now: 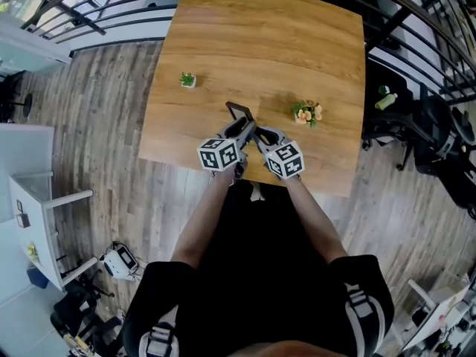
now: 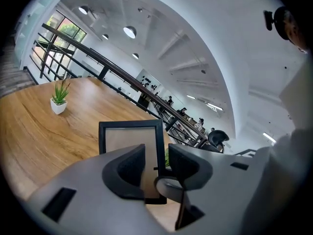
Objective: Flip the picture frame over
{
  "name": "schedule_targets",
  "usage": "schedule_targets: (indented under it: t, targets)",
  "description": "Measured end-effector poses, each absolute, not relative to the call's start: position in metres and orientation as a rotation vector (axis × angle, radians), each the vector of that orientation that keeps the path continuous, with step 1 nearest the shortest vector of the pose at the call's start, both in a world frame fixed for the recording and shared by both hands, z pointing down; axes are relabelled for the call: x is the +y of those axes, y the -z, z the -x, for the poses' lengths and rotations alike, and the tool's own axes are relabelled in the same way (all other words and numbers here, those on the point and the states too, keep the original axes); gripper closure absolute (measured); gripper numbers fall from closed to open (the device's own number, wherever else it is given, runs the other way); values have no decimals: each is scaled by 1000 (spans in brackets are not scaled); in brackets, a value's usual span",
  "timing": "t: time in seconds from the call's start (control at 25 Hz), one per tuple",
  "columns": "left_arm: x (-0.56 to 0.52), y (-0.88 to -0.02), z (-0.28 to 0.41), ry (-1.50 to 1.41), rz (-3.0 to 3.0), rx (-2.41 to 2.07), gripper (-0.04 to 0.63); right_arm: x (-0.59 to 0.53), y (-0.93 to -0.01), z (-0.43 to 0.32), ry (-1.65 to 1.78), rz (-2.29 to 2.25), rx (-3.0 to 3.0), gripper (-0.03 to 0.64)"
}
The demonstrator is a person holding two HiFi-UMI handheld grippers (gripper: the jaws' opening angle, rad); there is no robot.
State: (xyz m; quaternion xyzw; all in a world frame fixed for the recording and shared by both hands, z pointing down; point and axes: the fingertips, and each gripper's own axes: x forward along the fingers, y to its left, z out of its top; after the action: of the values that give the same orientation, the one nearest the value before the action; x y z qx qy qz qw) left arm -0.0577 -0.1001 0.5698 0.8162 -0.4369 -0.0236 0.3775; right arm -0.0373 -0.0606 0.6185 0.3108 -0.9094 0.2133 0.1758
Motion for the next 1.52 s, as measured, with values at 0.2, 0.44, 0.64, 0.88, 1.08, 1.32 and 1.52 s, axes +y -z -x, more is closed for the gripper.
schedule_targets:
  t: [0.2,0.44,0.64,0.88,1.08,1.32,1.52]
  targets:
    - [-103,-574,68,70,-2058,-1085,449,-61,-616,46,-460,-913,-2510,541]
    - [-105,-577,76,84,-2049,-1038,440,-58,-612,60,-323,-960,-2442,532]
    - [-105,-582,82,106,-2034,-997,440,-54,-615,68,-210,-993,-2374,525]
    - [-105,-584,94,155,-2007,-963,440,-46,-615,83,-151,-1015,-2354,506]
    - [-103,-586,107,151,-1997,-964,489,-38,-614,97,-144,-1019,-2376,509]
    - [-100,-590,112,164,-1984,-928,495,-35,-615,102,-153,-1033,-2367,509]
    - [-99,-587,112,192,-2001,-881,502,-35,-615,104,-157,-1033,-2375,502]
